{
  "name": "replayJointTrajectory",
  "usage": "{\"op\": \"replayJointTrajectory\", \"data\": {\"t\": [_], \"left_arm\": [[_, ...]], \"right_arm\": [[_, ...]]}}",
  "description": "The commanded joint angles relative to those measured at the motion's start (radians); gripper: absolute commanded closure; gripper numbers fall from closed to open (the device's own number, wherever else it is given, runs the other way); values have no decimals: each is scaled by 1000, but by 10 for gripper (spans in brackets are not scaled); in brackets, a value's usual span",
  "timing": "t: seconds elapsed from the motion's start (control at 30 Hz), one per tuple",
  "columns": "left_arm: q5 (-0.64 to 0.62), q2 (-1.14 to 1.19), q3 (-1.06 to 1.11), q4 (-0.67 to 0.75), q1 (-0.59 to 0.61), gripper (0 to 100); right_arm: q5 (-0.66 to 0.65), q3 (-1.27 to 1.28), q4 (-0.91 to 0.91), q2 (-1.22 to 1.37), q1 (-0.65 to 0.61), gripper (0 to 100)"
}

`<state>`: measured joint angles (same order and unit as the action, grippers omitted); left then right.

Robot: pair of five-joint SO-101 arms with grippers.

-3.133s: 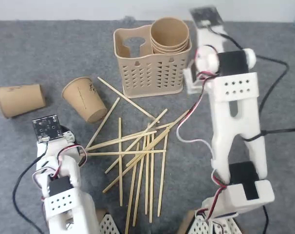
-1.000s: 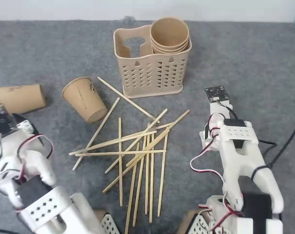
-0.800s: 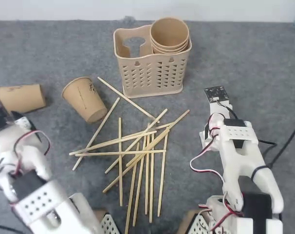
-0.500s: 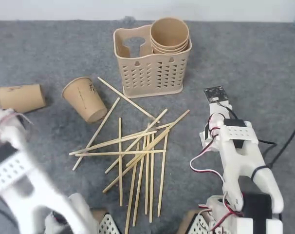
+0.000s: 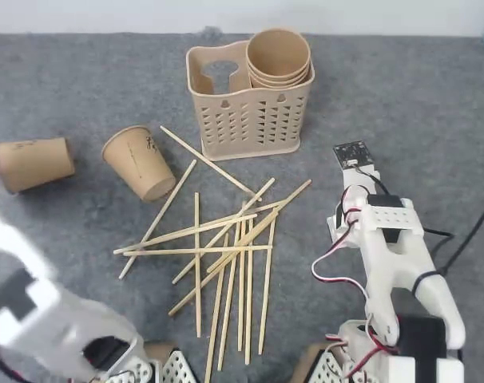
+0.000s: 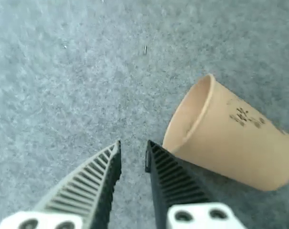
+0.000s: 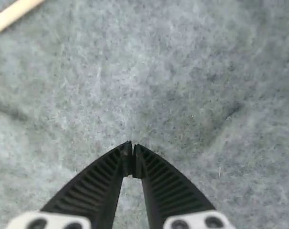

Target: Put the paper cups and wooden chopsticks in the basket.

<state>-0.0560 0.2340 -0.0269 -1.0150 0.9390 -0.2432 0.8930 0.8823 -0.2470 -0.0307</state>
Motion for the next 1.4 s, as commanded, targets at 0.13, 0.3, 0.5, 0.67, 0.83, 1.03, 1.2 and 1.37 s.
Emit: {"op": "replayJointTrajectory", "data": {"t": [0.13, 0.3, 0.5, 0.67, 0.83, 1.03, 1.2, 1.37], "left_arm": [[-118, 288, -351, -31, 8, 987], [-172, 381, -410, -29, -31, 987], [-288, 423, -443, -35, -126, 987], [-387, 361, -441, -77, -226, 987], [-404, 334, -441, -46, -361, 987], [-404, 336, -441, 118, -471, 987], [-404, 351, -437, 276, -528, 987], [-404, 417, -443, 427, -563, 986]], "right_arm": [[-12, -23, 5, -4, 12, 991], [-12, -23, 5, -4, 12, 991], [-12, -23, 4, -4, 12, 991], [-12, -23, 2, -4, 12, 991], [-14, -23, -1, -4, 12, 991], [-48, -23, -1, -4, 7, 991], [-49, -23, -1, -4, 5, 991], [-51, -23, -2, -4, 5, 991]]}}
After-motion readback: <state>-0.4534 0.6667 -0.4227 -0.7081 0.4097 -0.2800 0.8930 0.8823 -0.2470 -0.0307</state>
